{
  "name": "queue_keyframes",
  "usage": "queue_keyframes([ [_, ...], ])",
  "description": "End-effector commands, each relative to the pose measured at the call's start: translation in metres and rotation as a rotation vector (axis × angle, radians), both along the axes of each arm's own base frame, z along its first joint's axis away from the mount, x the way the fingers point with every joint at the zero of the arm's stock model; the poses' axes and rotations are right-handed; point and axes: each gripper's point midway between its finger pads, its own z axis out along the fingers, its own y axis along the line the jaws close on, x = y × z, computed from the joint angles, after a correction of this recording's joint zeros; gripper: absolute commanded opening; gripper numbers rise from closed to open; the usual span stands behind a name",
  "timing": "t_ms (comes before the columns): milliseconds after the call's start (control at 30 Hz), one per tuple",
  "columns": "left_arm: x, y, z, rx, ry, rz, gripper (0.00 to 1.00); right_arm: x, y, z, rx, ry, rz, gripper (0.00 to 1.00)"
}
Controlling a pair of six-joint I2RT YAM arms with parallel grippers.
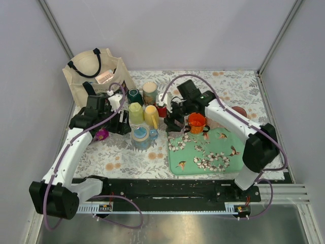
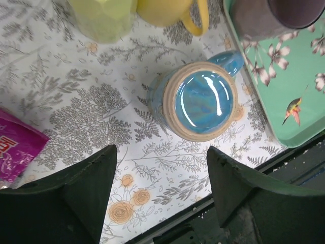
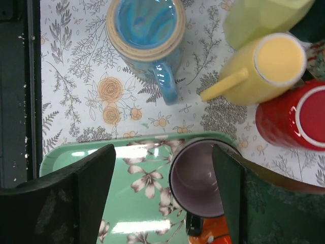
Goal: Turn the mug right side up
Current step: Turn over the cup at the center of the board.
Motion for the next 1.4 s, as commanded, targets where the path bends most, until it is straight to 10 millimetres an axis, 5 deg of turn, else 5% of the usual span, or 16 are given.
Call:
queue_keyframes([
  [0, 0.002, 0.008, 0.038, -0.012, -0.13, 0.036, 0.75, 0.003, 0.024, -0.014, -0.069, -0.073, 0.072, 0.84],
  [500, -0.004, 0.041, 0.037, -0.261, -0.088, 0.341, 0.75, 0.009, 0.066, -0.078, -0.204, -0.128, 0.203, 0.78],
  [733, -0.003, 0.05, 0.04, -0.349, -0.077, 0.431, 0.73, -0.023, 0.081, -0.086, -0.191, -0.053, 0.233, 0.74],
  [933, -0.008, 0.052, 0.041, -0.361, -0.089, 0.455, 0.73, -0.025, 0.101, -0.089, -0.138, 0.084, 0.04, 0.75],
  [1167, -0.009, 0.055, 0.044, -0.37, -0.105, 0.468, 0.73, -0.027, 0.097, -0.127, -0.235, 0.054, 0.042, 0.73],
  [1267, -0.008, 0.06, 0.042, -0.357, -0.104, 0.503, 0.73, -0.026, 0.094, -0.135, -0.26, 0.035, 0.044, 0.66],
  [1367, -0.006, 0.063, 0.042, -0.352, -0.111, 0.51, 0.73, -0.023, 0.095, -0.13, -0.252, 0.02, 0.044, 0.4],
])
